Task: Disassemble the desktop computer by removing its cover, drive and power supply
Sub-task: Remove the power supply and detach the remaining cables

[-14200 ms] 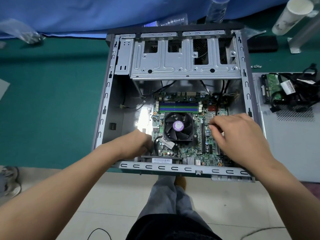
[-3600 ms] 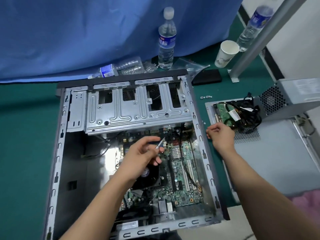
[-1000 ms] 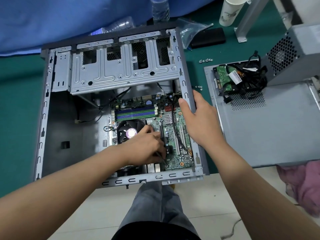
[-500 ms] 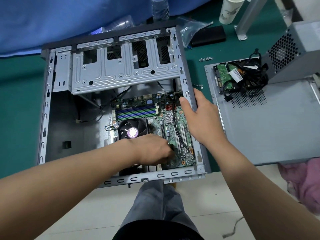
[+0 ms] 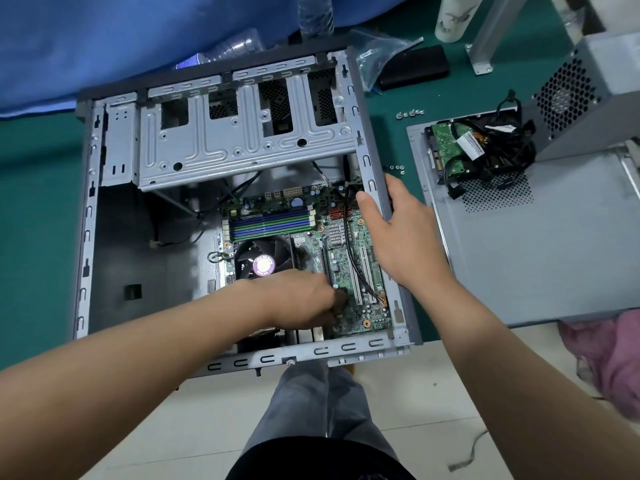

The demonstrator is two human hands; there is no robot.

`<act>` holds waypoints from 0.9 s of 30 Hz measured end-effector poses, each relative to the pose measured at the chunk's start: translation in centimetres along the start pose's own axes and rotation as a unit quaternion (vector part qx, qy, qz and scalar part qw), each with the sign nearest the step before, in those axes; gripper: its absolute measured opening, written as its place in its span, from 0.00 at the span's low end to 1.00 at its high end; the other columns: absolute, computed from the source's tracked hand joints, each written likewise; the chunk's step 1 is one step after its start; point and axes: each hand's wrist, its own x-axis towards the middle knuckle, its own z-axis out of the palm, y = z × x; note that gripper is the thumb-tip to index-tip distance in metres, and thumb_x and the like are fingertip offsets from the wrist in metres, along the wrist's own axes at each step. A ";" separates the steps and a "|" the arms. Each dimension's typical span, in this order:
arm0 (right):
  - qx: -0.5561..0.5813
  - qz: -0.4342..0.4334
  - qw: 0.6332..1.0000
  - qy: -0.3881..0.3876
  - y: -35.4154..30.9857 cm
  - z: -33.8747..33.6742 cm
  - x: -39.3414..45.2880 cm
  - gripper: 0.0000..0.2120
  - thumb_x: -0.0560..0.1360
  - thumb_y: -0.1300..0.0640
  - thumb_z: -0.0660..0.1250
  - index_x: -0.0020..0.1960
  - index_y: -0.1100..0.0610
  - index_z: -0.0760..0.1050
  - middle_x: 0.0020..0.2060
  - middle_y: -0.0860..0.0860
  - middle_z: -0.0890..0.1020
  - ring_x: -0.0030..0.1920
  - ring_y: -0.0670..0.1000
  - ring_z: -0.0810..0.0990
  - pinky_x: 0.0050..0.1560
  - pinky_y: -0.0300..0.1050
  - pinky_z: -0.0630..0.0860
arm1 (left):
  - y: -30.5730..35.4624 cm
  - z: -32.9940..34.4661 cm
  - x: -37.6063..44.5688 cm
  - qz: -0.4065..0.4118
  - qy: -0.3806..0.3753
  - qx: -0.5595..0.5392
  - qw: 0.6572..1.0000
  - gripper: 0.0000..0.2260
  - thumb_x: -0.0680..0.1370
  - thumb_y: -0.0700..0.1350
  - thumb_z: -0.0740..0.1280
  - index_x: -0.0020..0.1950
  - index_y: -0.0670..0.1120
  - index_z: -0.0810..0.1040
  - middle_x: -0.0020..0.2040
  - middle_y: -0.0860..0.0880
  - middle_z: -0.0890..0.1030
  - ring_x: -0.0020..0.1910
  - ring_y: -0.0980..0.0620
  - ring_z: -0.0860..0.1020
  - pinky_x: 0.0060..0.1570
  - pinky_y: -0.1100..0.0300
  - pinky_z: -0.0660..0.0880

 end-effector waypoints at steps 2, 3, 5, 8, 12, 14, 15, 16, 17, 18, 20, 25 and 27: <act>0.004 -0.001 1.000 0.000 0.0 0.0 0.0 0.26 0.79 0.42 0.55 0.73 0.52 0.63 0.54 0.60 0.79 0.54 0.59 0.77 0.54 0.50 0.75 | 0.0 -0.2 0.0 0.008 -0.013 -0.016 1.000 0.10 0.81 0.45 0.58 0.56 0.40 0.74 0.39 0.45 0.74 0.38 0.43 0.75 0.37 0.52 0.72; 0.006 -0.003 1.000 0.001 0.0 -0.1 0.0 0.25 0.79 0.42 0.55 0.72 0.52 0.63 0.54 0.59 0.79 0.54 0.59 0.78 0.53 0.49 0.74 | 0.0 -0.3 0.0 0.008 -0.017 -0.023 1.000 0.09 0.81 0.43 0.59 0.57 0.40 0.74 0.40 0.44 0.75 0.38 0.43 0.75 0.38 0.51 0.72; 0.007 -0.004 1.000 0.001 -0.1 -0.1 0.0 0.25 0.79 0.42 0.55 0.72 0.52 0.63 0.53 0.59 0.79 0.53 0.59 0.78 0.52 0.49 0.74 | 0.0 -0.4 0.1 0.006 -0.021 -0.031 0.999 0.09 0.81 0.41 0.59 0.56 0.40 0.75 0.44 0.42 0.78 0.41 0.42 0.76 0.42 0.49 0.74; 0.005 -0.002 1.000 0.000 0.0 0.0 0.0 0.25 0.79 0.42 0.55 0.72 0.52 0.63 0.54 0.60 0.79 0.53 0.59 0.78 0.53 0.50 0.75 | -0.1 -0.4 0.2 0.010 -0.021 -0.042 0.999 0.09 0.80 0.40 0.59 0.56 0.40 0.76 0.47 0.41 0.79 0.44 0.41 0.77 0.46 0.47 0.74; 0.008 -0.004 1.000 -0.003 -0.1 0.0 0.0 0.25 0.79 0.42 0.55 0.72 0.52 0.64 0.53 0.59 0.80 0.51 0.57 0.78 0.53 0.50 0.75 | -0.2 -0.4 0.0 0.024 -0.006 -0.066 0.998 0.09 0.81 0.42 0.59 0.56 0.41 0.76 0.47 0.41 0.79 0.44 0.42 0.77 0.44 0.50 0.73; 0.014 -0.005 1.000 -0.003 -0.1 -0.1 0.0 0.24 0.79 0.43 0.56 0.72 0.52 0.64 0.52 0.57 0.80 0.48 0.54 0.76 0.53 0.49 0.74 | -0.1 -0.2 0.1 0.020 0.006 -0.055 0.998 0.10 0.81 0.43 0.59 0.57 0.41 0.76 0.45 0.42 0.79 0.43 0.42 0.77 0.40 0.54 0.69; 0.015 -0.005 1.000 -0.003 -0.2 -0.1 -0.1 0.24 0.79 0.43 0.56 0.72 0.52 0.64 0.50 0.56 0.80 0.47 0.53 0.76 0.53 0.49 0.75 | -0.1 -0.2 0.1 0.016 0.011 -0.044 0.999 0.10 0.81 0.44 0.59 0.56 0.41 0.76 0.44 0.42 0.78 0.44 0.41 0.77 0.39 0.55 0.68; 0.015 -0.004 1.000 -0.003 -0.2 -0.1 -0.1 0.24 0.79 0.43 0.56 0.72 0.52 0.64 0.48 0.55 0.79 0.47 0.53 0.75 0.53 0.50 0.75 | 0.0 -0.1 0.1 0.011 0.015 -0.034 0.999 0.11 0.82 0.46 0.59 0.56 0.40 0.76 0.43 0.42 0.77 0.44 0.40 0.77 0.38 0.54 0.67; 0.013 -0.002 1.000 -0.004 -0.2 -0.1 -0.1 0.24 0.79 0.43 0.56 0.72 0.52 0.64 0.47 0.54 0.78 0.47 0.53 0.76 0.54 0.51 0.75 | 0.0 0.0 0.2 0.006 0.020 -0.027 0.999 0.12 0.82 0.47 0.58 0.55 0.40 0.76 0.43 0.41 0.78 0.44 0.40 0.77 0.38 0.54 0.67; 0.012 0.001 1.000 -0.005 -0.2 -0.1 -0.2 0.25 0.79 0.43 0.55 0.72 0.52 0.64 0.47 0.55 0.78 0.49 0.55 0.77 0.54 0.51 0.75 | 0.0 0.1 0.2 0.002 0.026 -0.024 0.999 0.13 0.82 0.48 0.58 0.54 0.39 0.75 0.44 0.40 0.78 0.44 0.39 0.77 0.38 0.54 0.66; 0.009 0.005 1.000 -0.006 -0.2 -0.1 -0.1 0.25 0.79 0.42 0.55 0.72 0.52 0.63 0.52 0.58 0.79 0.53 0.58 0.78 0.54 0.51 0.75 | 0.1 0.3 0.3 -0.004 0.036 -0.021 0.999 0.14 0.83 0.49 0.57 0.54 0.39 0.75 0.45 0.40 0.79 0.45 0.39 0.78 0.39 0.54 0.67; 0.010 0.005 1.000 -0.006 -0.1 -0.2 0.0 0.25 0.79 0.42 0.55 0.72 0.52 0.63 0.54 0.59 0.79 0.54 0.59 0.77 0.55 0.52 0.75 | 0.3 0.5 0.7 -0.028 0.041 0.008 0.999 0.15 0.83 0.48 0.56 0.55 0.39 0.77 0.45 0.40 0.79 0.46 0.39 0.78 0.40 0.52 0.69; 0.011 0.005 1.000 -0.006 -0.1 -0.1 0.0 0.25 0.79 0.42 0.55 0.72 0.52 0.63 0.54 0.59 0.80 0.53 0.59 0.78 0.54 0.51 0.75 | 0.3 0.3 0.9 -0.033 0.034 0.017 0.999 0.15 0.83 0.48 0.56 0.55 0.39 0.77 0.45 0.40 0.79 0.47 0.40 0.78 0.39 0.53 0.68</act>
